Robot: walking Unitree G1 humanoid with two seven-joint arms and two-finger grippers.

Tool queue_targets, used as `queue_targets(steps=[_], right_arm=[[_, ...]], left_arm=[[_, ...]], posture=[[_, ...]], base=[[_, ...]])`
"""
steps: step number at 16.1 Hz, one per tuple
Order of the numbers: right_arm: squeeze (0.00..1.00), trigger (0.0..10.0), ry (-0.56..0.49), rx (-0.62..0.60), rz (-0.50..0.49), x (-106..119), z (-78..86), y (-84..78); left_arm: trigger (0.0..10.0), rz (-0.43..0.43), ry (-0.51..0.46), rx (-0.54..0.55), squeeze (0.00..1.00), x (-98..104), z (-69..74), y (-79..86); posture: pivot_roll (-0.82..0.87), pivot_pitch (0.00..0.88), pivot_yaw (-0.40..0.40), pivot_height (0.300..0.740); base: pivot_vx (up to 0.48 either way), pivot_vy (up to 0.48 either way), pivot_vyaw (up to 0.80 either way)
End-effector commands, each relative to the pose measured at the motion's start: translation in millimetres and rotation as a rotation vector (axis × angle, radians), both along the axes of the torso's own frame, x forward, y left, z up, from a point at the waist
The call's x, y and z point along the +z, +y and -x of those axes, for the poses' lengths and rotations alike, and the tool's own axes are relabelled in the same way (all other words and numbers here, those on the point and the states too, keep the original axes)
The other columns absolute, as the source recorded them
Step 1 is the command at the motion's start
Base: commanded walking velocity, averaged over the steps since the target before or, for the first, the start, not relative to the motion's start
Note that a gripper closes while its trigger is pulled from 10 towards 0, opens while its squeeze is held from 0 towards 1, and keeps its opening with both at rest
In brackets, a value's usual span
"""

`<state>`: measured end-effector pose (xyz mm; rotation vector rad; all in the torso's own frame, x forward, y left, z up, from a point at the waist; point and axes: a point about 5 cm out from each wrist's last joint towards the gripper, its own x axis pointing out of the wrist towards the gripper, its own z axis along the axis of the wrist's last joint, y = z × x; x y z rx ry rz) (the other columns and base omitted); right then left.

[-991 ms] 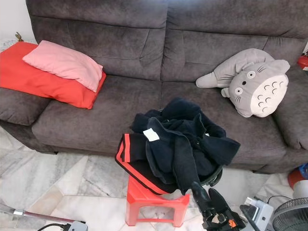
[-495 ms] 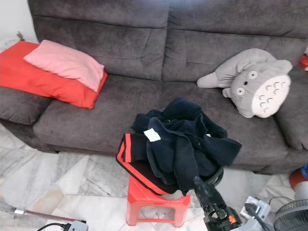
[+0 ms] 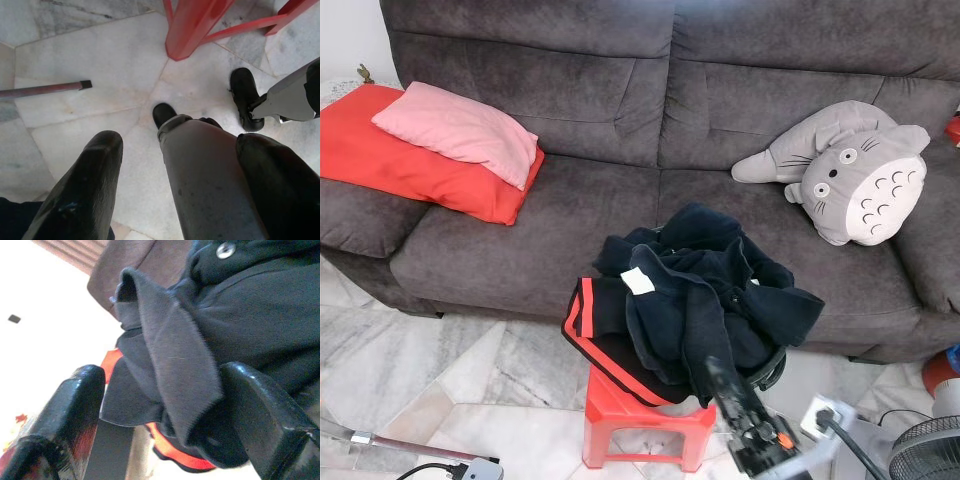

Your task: Hang hanger

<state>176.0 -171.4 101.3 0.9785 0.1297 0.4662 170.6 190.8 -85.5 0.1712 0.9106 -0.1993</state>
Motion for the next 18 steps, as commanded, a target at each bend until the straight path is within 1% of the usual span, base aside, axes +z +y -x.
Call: queue_targets(steps=[1,2,4,5,8,9,11,14,15,17,18], right_arm=[[0.00,10.0,0.019,0.011,-0.006,-4,1.7,-0.2],[0.00,10.0,0.023,0.027,0.016,-7,-1.2,1.0],[0.00,10.0,0.011,0.042,0.003,-5,-2.5,2.4],[0.00,10.0,-0.001,0.064,0.014,-2,-3.8,3.7],[0.00,10.0,-0.029,0.076,0.007,4,-6.7,-0.2],[0.00,10.0,-0.043,0.134,0.023,7,-5.7,0.8],[0.00,10.0,-0.051,0.184,0.023,10,-4.0,-0.3],[0.00,10.0,-0.026,0.192,0.022,9,-3.8,-9.6],[0.00,10.0,-0.027,0.192,0.021,10,-3.8,-16.1],[0.00,10.0,-0.034,0.190,0.023,13,-4.6,-20.0],[0.00,10.0,-0.044,0.177,0.025,15,-6.8,-26.0]], left_arm=[[10.0,-0.007,0.063,0.006,0.00,-8,16.6,1.8],[10.0,-0.008,0.063,0.008,0.00,-8,16.8,1.9],[10.0,-0.008,0.063,0.008,0.00,-8,16.9,2.0],[10.0,-0.008,0.063,0.009,0.00,-8,16.9,2.2],[10.0,-0.008,0.063,0.009,0.00,-8,16.9,2.2],[10.0,-0.008,0.063,0.005,0.00,-8,16.8,2.1],[10.0,-0.007,0.063,0.006,0.00,-8,16.8,2.0],[10.0,-0.006,0.064,0.007,0.00,-7,16.8,2.4],[10.0,-0.007,0.065,0.007,0.00,-8,17.0,2.7],[10.0,-0.008,0.066,0.007,0.00,-8,17.0,3.1],[10.0,-0.009,0.066,0.007,0.00,-7,17.0,3.3]], posture=[[-0.17,0.168,-0.009,0.740],[-0.17,0.167,-0.008,0.740],[-0.17,0.167,-0.008,0.740],[-0.17,0.167,-0.007,0.740],[-0.17,0.168,-0.007,0.740],[-0.17,0.168,-0.007,0.740],[-0.18,0.168,-0.010,0.740],[-0.18,0.168,-0.010,0.740],[-0.17,0.169,-0.008,0.740],[-0.18,0.169,-0.007,0.740],[-0.18,0.168,-0.006,0.740]], base=[[0.000,0.000,0.00],[0.000,0.000,0.00],[0.000,0.000,0.00],[0.000,0.000,0.00],[0.000,0.000,0.00],[0.000,0.000,0.00],[0.000,0.000,0.00],[0.000,0.000,0.00],[0.000,0.000,0.00],[0.000,0.000,0.00],[0.000,0.000,0.00]])
